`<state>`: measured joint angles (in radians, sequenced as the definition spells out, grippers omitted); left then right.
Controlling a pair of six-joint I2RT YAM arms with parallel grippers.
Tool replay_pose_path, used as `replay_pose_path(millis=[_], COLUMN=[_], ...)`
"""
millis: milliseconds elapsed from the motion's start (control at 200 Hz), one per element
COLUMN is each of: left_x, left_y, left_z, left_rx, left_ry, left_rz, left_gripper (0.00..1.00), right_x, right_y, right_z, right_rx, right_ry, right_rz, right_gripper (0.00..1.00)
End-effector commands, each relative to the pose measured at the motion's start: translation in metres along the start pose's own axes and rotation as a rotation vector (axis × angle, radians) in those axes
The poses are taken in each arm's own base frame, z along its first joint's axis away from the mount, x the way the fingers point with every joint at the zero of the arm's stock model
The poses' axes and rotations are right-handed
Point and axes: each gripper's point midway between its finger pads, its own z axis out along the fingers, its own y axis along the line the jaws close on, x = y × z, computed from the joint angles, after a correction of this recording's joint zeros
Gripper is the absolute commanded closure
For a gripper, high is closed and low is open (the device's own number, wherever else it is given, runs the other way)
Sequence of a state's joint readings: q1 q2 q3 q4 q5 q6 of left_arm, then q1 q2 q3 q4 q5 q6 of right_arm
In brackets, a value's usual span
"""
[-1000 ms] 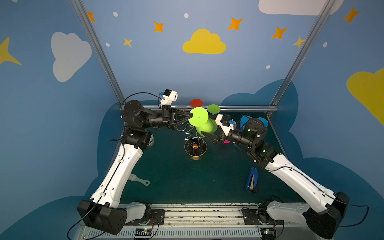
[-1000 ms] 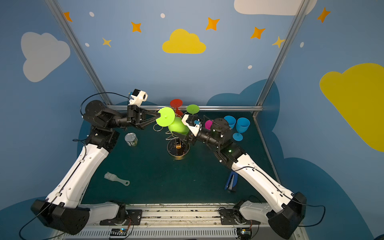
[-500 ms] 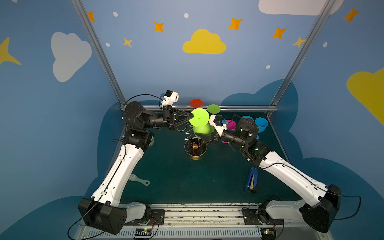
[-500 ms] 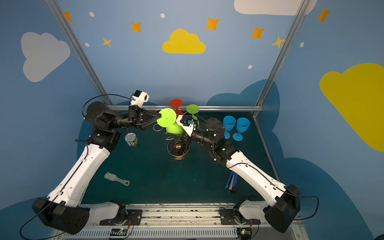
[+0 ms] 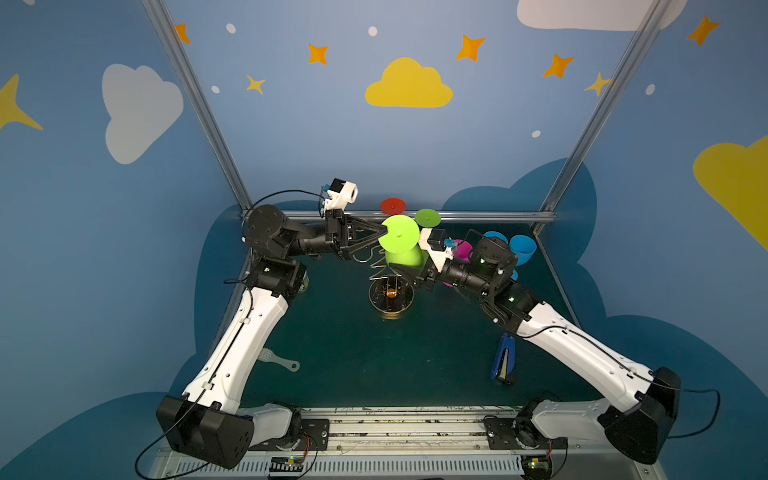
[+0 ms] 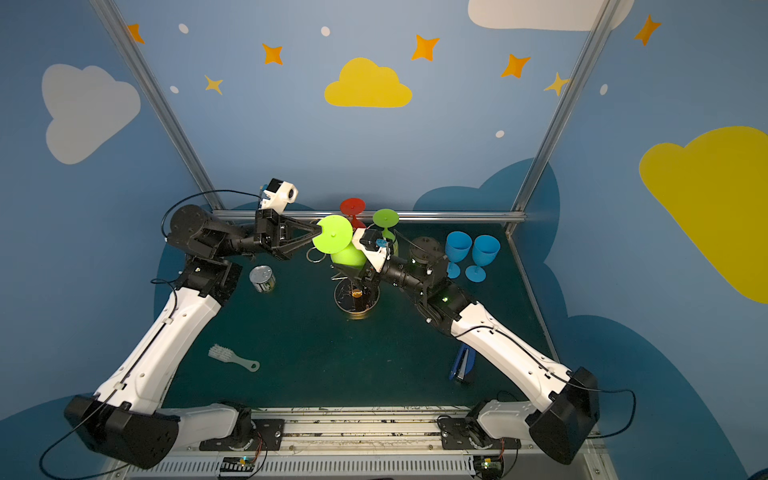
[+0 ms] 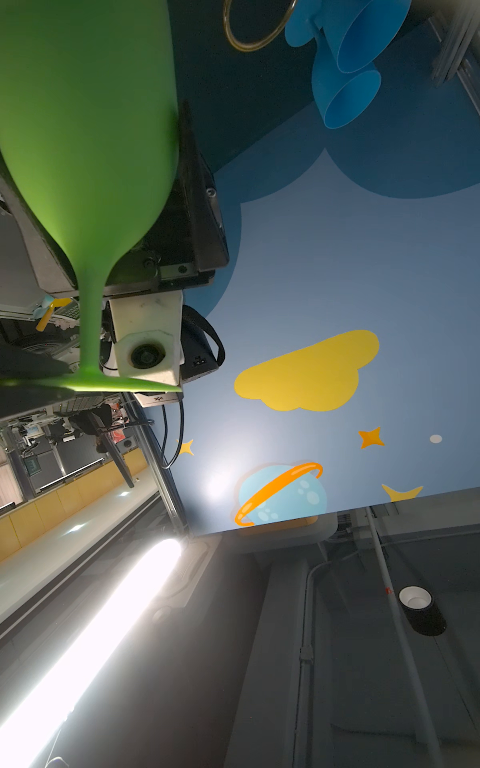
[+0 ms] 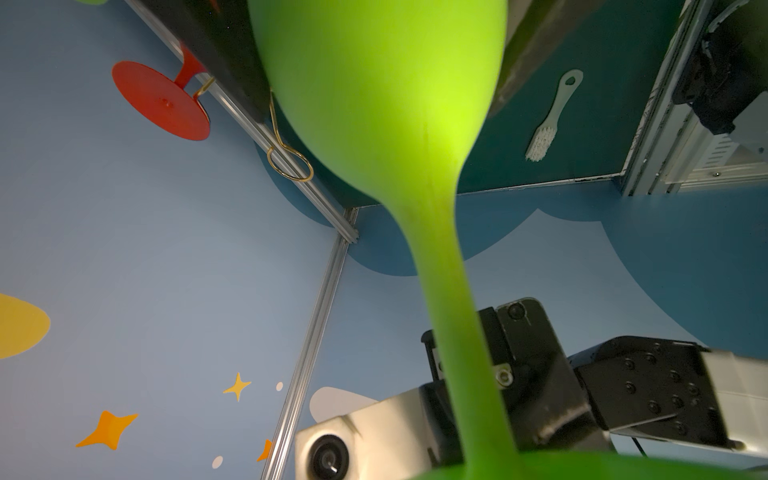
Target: Take the wine glass off the wine glass rack
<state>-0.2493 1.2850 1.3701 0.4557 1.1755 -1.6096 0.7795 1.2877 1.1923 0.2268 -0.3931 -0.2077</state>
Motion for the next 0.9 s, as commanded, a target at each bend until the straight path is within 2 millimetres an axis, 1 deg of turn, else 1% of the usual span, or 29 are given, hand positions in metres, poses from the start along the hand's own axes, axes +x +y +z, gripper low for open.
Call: replay_pose_path(millis=[0, 65, 130, 240, 275, 330, 390, 476, 561, 641, 731, 826, 896], left_x=[0.002, 0.002, 0.001, -0.002, -0.003, -0.005, -0.006, -0.01, -0.015, -0.017, -0.022, -0.021, -0.017], left_y=[-0.012, -0.012, -0.012, -0.011, -0.01, -0.011, -0.012, -0.012, -0.014, -0.021, -0.015, -0.008, 0.002], left_z=[0.002, 0.002, 0.002, 0.002, 0.002, 0.002, 0.002, 0.002, -0.001, -0.002, -0.007, -0.01, -0.009], left_rx=[0.03, 0.03, 0.03, 0.025, 0.019, 0.009, -0.003, -0.026, -0.039, -0.055, -0.133, -0.218, -0.269], left_ry=[0.008, 0.005, -0.001, -0.017, -0.024, -0.035, -0.044, -0.06, -0.104, -0.136, -0.199, -0.246, -0.257], left_rz=[0.062, 0.068, 0.073, 0.1, 0.111, 0.13, 0.161, 0.201, 0.258, 0.369, 0.515, 0.785, 0.988], left_gripper=[0.96, 0.96, 0.96, 0.96, 0.92, 0.89, 0.81, 0.71, 0.67, 0.58, 0.52, 0.49, 0.44], right_x=[0.008, 0.006, 0.005, 0.002, 0.001, 0.001, 0.0, 0.0, 0.002, 0.005, 0.015, 0.032, 0.043], right_y=[0.007, 0.007, 0.008, 0.006, 0.005, 0.003, 0.002, 0.004, 0.006, 0.007, 0.002, -0.001, -0.002], right_z=[0.0, -0.003, -0.005, -0.009, -0.011, -0.013, -0.018, -0.025, -0.034, -0.046, -0.062, -0.081, -0.095], right_rx=[-0.014, -0.009, -0.003, 0.011, 0.019, 0.033, 0.05, 0.059, 0.072, 0.101, 0.171, 0.246, 0.298], right_ry=[0.016, 0.008, 0.004, 0.01, 0.018, 0.032, 0.047, 0.053, 0.076, 0.105, 0.167, 0.28, 0.347], right_rz=[0.04, 0.047, 0.058, 0.096, 0.113, 0.137, 0.164, 0.2, 0.241, 0.28, 0.334, 0.383, 0.413], right_gripper=[0.34, 0.36, 0.41, 0.45, 0.48, 0.55, 0.62, 0.67, 0.72, 0.77, 0.78, 0.79, 0.8])
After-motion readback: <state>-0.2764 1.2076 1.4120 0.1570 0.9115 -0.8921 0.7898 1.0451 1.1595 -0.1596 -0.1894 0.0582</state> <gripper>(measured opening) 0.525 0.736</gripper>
